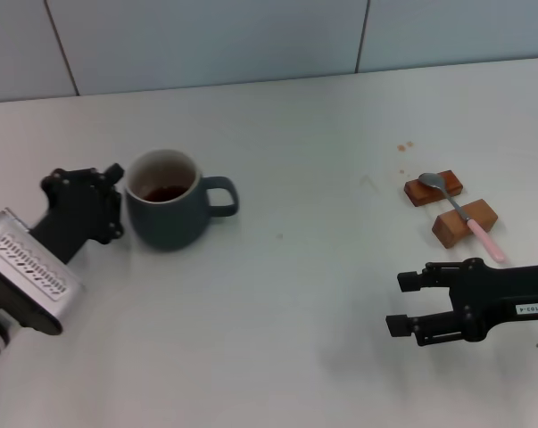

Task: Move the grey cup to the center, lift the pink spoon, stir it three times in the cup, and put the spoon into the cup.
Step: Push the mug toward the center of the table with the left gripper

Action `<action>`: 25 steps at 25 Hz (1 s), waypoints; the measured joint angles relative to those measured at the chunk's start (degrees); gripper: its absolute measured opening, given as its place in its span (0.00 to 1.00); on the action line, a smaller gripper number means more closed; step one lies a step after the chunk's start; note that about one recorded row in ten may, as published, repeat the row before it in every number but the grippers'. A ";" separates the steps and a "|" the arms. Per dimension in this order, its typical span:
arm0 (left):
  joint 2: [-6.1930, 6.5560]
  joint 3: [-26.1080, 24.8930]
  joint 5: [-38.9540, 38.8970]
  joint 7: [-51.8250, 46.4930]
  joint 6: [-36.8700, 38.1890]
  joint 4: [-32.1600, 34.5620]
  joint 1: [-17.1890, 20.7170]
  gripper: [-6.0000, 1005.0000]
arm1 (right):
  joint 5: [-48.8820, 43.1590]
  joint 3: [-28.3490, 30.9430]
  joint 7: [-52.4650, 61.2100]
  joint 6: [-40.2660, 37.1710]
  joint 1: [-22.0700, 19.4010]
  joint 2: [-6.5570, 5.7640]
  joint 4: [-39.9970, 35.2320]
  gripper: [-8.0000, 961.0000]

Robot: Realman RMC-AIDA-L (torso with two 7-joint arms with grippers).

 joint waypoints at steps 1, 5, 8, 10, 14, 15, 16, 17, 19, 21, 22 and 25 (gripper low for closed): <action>0.00 0.13 0.39 0.00 0.04 -0.23 -0.22 0.02 | 0.00 0.00 0.00 0.00 0.00 0.00 0.00 0.86; -0.03 -0.06 3.11 0.00 0.16 -1.90 -1.31 0.03 | 0.00 -0.21 0.03 0.11 0.03 0.00 -0.01 0.86; -0.04 -0.08 4.35 0.00 0.65 -3.32 -1.89 0.03 | 0.00 -0.23 0.09 -0.01 0.03 0.00 -0.01 0.86; -0.04 -0.08 5.15 0.01 1.02 -4.32 -2.16 0.03 | 0.00 -0.23 0.10 -0.05 0.02 0.00 -0.01 0.86; -0.03 -0.15 7.10 -0.09 1.44 -6.05 -2.49 0.04 | 0.00 -0.23 0.10 -0.04 0.00 0.00 0.02 0.86; -0.04 -0.15 7.73 -0.20 1.45 -6.40 -2.55 0.04 | 0.00 -0.23 0.10 -0.02 -0.01 0.00 0.06 0.86; -0.04 -0.16 8.63 -0.69 1.45 -6.75 -2.67 0.04 | 0.00 -0.23 0.10 -0.02 -0.01 0.00 0.06 0.86; -0.04 -0.18 10.20 -1.81 1.46 -7.13 -2.83 0.04 | 0.00 -0.22 0.10 0.00 -0.01 0.00 0.07 0.86; -0.04 -0.18 10.20 -1.81 1.46 -7.13 -2.83 0.04 | 0.00 -0.22 0.10 0.01 0.02 0.00 0.08 0.86; -0.04 -0.33 11.53 -5.29 2.60 -7.77 -2.74 0.04 | 0.16 -0.18 0.10 -0.31 0.02 0.00 0.11 0.86; -0.01 -0.30 11.58 -8.60 4.78 -8.00 -2.28 0.05 | 0.32 0.05 0.10 -0.80 -0.01 0.02 0.14 0.86; 0.26 0.09 12.36 -15.57 9.74 -7.38 -0.93 0.05 | 2.72 1.48 0.10 -4.31 -0.90 -0.01 0.20 0.86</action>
